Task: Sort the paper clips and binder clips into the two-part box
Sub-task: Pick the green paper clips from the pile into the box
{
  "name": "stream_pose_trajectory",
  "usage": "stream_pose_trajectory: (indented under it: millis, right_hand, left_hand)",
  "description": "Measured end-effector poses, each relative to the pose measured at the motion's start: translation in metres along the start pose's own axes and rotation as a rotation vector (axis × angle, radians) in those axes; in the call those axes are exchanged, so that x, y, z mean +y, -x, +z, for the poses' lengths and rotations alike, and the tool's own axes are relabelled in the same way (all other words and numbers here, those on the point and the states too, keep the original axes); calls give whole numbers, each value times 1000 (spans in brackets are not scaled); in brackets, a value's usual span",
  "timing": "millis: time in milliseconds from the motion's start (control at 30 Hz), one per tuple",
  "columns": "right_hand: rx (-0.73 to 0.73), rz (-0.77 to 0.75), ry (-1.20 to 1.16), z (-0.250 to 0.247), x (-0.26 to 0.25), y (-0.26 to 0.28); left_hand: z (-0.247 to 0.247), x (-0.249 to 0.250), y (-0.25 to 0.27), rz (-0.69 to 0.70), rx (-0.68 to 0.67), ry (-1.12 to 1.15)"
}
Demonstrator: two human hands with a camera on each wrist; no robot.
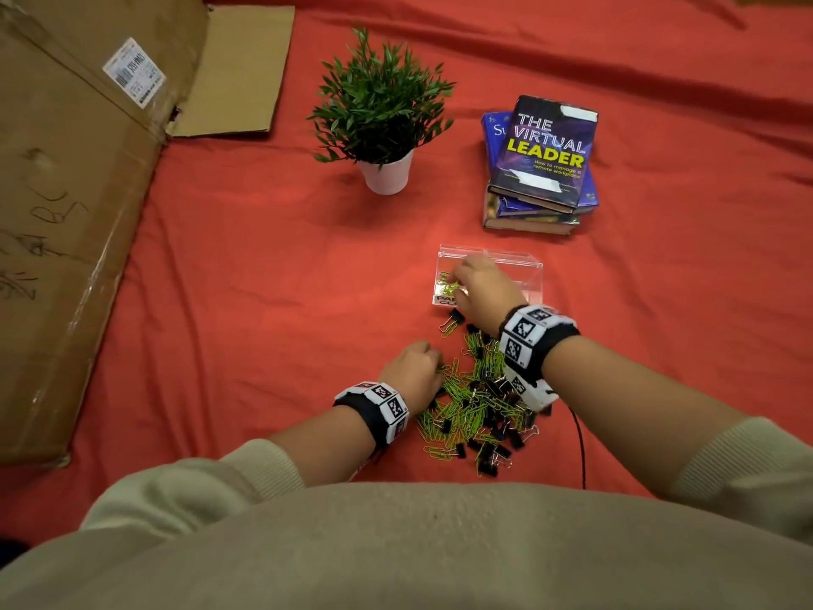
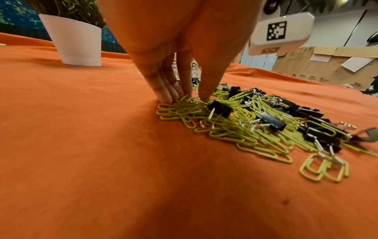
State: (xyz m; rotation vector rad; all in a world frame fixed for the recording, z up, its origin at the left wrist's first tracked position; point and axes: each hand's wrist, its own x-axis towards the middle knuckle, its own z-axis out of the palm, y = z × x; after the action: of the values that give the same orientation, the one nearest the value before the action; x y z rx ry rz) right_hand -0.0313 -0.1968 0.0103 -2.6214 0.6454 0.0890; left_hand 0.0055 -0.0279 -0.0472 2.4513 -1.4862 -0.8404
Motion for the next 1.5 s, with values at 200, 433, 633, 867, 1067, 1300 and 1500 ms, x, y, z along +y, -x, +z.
stream_pose_trajectory:
  millis: [200,433,633,867,1067,1300,1500]
  right_hand:
    - [-359,-3,292,29,-4,21]
    - [-331,78,321,30,5,38]
    - [-290,192,302,25,14,47]
    - [-289,-152,320,45,5,41]
    - [-339,-182,410,47,-1,59]
    - [-404,-239,394,54,-12,84]
    - [-428,-53,236,50,-10,84]
  left_hand:
    - [0,5,1,6,5,-50]
    - [1,4,1,26,1,-44]
    - [7,3,4,66,20,-79]
    - [0,-1,5,5,24,14]
    - [-20,-4,1,-167,89,315]
    - [-49,2,-13,-176,163,499]
    - [-87,25,-55,-105,255,467]
